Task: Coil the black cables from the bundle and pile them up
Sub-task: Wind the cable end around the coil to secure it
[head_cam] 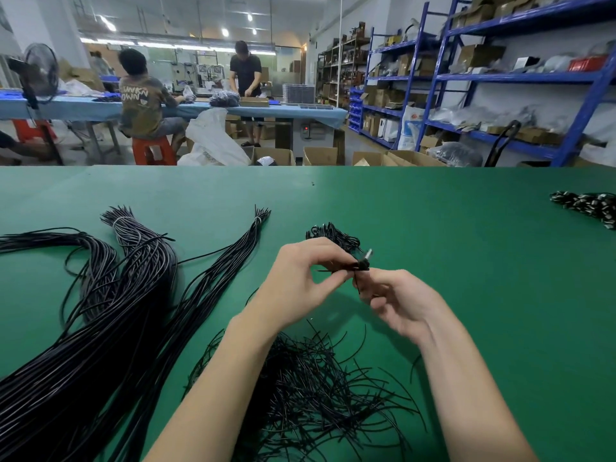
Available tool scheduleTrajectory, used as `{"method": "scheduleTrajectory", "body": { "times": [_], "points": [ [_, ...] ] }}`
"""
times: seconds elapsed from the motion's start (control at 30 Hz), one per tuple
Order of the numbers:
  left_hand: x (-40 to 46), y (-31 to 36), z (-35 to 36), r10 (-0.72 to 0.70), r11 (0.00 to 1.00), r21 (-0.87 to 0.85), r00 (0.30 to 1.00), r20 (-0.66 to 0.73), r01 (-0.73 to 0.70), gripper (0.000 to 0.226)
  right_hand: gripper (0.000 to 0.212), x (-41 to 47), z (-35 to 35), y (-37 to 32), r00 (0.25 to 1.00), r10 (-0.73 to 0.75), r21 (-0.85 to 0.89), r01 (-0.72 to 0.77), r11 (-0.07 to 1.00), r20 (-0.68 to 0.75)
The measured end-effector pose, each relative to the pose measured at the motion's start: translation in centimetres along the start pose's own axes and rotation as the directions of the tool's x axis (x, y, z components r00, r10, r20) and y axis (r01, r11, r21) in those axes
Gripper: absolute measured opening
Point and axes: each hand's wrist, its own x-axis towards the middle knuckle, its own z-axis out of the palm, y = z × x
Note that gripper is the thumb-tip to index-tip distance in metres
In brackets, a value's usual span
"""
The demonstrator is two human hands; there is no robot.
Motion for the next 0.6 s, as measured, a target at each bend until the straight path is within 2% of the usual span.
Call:
{"method": "scheduleTrajectory", "body": {
  "times": [0.03,0.1,0.17,0.23,0.3,0.4,0.5,0.6],
  "points": [
    [-0.08,-0.25,-0.02,-0.018,1.000,0.022,1.000,-0.009,0.018,0.013,0.010,0.06,0.16,0.22,0.999,0.034,0.049,-0.034,0.998,0.007],
    [-0.28,-0.69,0.00,-0.203,0.976,-0.088,0.978,-0.036,0.200,0.012,0.007,0.15,0.51,0.49,1.000,0.006,-0.007,-0.006,1.000,0.014],
    [-0.35,-0.84,0.10,-0.429,0.848,-0.327,0.903,0.037,0.417,0.010,0.004,0.07,0.74,0.36,0.990,-0.143,-0.239,0.137,0.961,-0.004],
    [-0.39,-0.87,0.04,-0.546,0.687,-0.499,0.828,0.127,0.529,0.011,0.012,-0.07,0.67,0.09,0.937,-0.347,-0.400,0.330,0.855,0.031],
    [-0.33,-0.78,-0.10,-0.594,0.528,-0.623,0.775,0.214,0.577,0.011,0.017,-0.32,0.43,-0.10,0.871,-0.480,-0.485,0.466,0.740,0.105],
    [-0.19,-0.40,-0.29,-0.630,0.413,-0.663,0.721,0.287,0.625,0.007,0.011,-0.43,0.18,-0.20,0.785,-0.605,-0.583,0.554,0.594,0.129],
    [-0.09,-0.26,-0.57,-0.620,0.384,-0.675,0.718,0.317,0.630,0.010,0.005,-0.39,0.32,-0.13,0.763,-0.634,-0.575,0.576,0.581,0.124],
    [-0.06,-0.24,-0.52,-0.584,0.432,-0.686,0.761,0.281,0.585,0.008,0.004,-0.01,0.55,0.24,0.791,-0.605,-0.528,0.552,0.646,0.087]
  ]
}}
